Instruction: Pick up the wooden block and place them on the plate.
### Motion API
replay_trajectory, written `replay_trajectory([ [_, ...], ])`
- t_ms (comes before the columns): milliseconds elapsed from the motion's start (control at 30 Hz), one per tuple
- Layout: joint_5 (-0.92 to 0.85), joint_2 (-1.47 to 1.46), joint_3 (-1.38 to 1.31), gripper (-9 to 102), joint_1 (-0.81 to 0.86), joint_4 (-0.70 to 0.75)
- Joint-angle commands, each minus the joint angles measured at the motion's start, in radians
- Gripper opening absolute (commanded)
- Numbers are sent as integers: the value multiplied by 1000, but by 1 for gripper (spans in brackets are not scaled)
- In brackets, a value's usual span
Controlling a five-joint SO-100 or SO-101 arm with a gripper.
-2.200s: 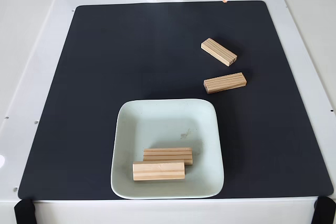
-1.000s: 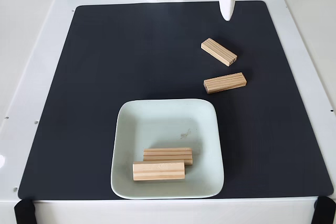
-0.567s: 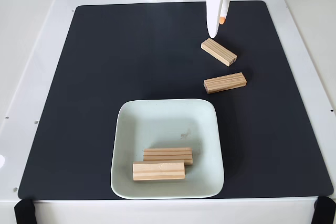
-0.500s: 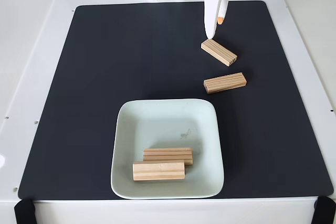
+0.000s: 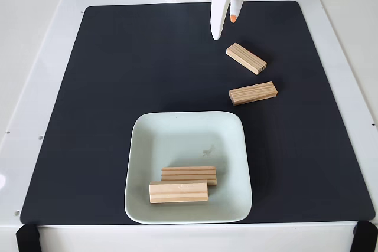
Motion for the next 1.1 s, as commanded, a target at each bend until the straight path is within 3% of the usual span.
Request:
replay_trajectory([
  [0,8,-58,-54,29,-14,-11],
  [533,95,-109,-97,29,-63,-15],
  [800,101,-117,-83,29,-72,-117],
  [1067,109,-196,-98,29,-75,-118],
])
